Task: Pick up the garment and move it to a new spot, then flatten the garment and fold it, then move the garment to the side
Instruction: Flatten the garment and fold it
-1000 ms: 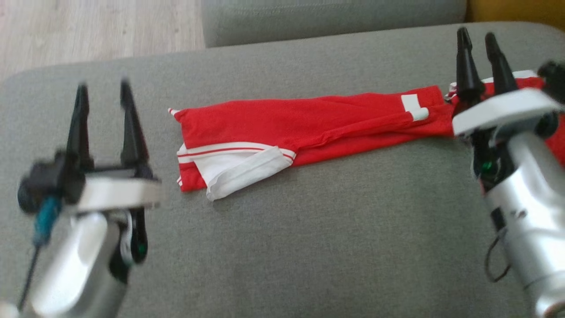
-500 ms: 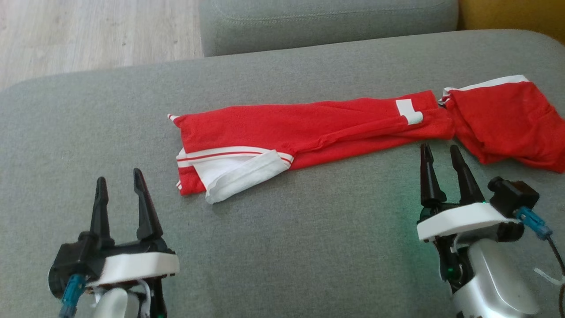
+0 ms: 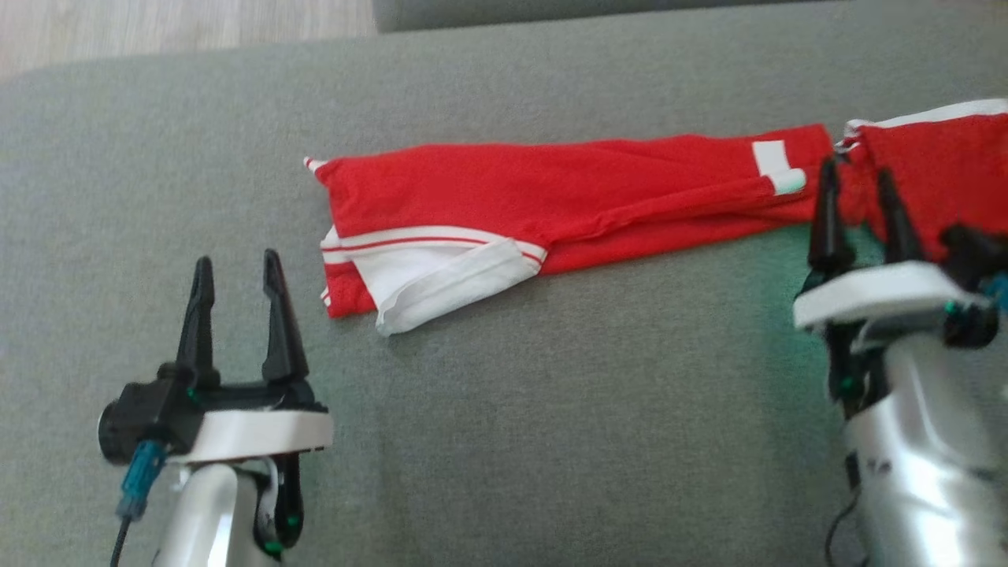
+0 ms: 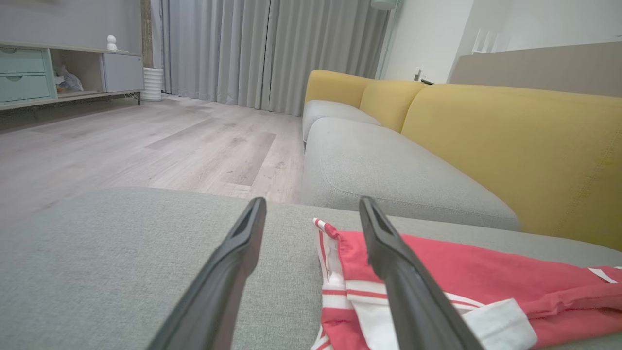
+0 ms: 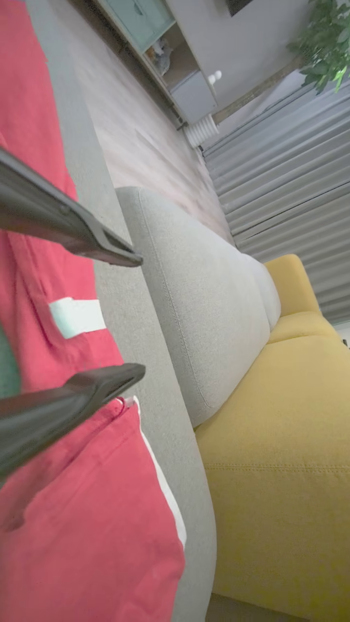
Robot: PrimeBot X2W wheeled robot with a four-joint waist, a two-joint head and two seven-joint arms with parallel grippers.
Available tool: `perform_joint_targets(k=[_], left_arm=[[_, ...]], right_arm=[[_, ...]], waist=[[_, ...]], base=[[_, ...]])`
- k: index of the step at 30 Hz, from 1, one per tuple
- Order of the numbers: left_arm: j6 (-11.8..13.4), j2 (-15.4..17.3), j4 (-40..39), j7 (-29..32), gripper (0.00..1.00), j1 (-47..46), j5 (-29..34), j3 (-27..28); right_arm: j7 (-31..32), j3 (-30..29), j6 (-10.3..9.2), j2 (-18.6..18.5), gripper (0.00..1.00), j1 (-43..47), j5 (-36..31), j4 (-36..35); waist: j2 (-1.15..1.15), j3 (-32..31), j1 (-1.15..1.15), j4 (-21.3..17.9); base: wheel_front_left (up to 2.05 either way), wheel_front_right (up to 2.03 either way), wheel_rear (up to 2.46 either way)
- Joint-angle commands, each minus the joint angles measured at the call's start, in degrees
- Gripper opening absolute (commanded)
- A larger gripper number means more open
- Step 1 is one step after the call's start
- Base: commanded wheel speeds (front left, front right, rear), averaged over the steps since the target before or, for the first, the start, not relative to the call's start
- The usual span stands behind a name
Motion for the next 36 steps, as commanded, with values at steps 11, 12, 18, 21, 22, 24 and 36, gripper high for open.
perform_joint_targets(k=[11, 12, 18, 21, 22, 24, 36], left_arm=[[-2.43, -0.41, -0.05, -0.29, 1.00, -5.00, 2.21, 1.96], [-2.56, -0.43, 0.05, -0.29, 1.00, -5.10, 2.31, 1.99], [-2.88, -0.53, 0.19, -0.29, 1.00, -5.64, 2.62, 2.34], [-3.09, -0.55, 0.32, -0.29, 1.00, -6.05, 2.95, 2.47], [-3.15, -0.55, 0.38, -0.29, 1.00, -6.21, 3.02, 2.55], [-3.28, -0.56, 0.51, -0.29, 1.00, -6.48, 3.15, 2.72], [-3.55, -0.58, 1.51, -0.29, 1.00, -5.31, 3.21, 2.70]], right_arm=[[4.69, -14.04, -0.04, 0.32, 1.00, -13.50, -7.98, 13.85], [5.01, -14.88, -0.04, 0.32, 1.00, -14.13, -8.33, 15.40], [5.95, -17.28, -0.04, 0.32, 1.00, -16.82, -9.09, 23.75], [5.55, -17.76, -0.04, 0.32, 1.00, -17.86, -9.85, 26.69], [5.18, -17.94, -0.04, 0.32, 1.00, -18.24, -10.16, 27.39], [4.58, -18.16, -0.04, 0.32, 1.00, -19.11, -10.41, 28.82], [-0.05, -18.26, -0.04, -1.07, 0.00, -18.87, -12.71, 28.89]], waist=[[0.00, 5.07, -0.01, 3.36], [0.00, 5.23, -0.01, 3.45], [0.00, 6.14, -0.01, 3.68], [0.00, 6.51, -0.01, 3.60], [0.00, 6.61, -0.01, 3.58], [0.00, 6.76, -0.01, 3.50], [0.00, 2.16, -0.01, 1.25]], base=[[0.00, 0.00, 0.00], [0.00, 0.00, 0.00], [0.00, 0.00, 0.00], [0.00, 0.00, 0.00], [0.00, 0.00, 0.00], [0.00, 0.00, 0.00], [0.00, 0.00, 0.00]])
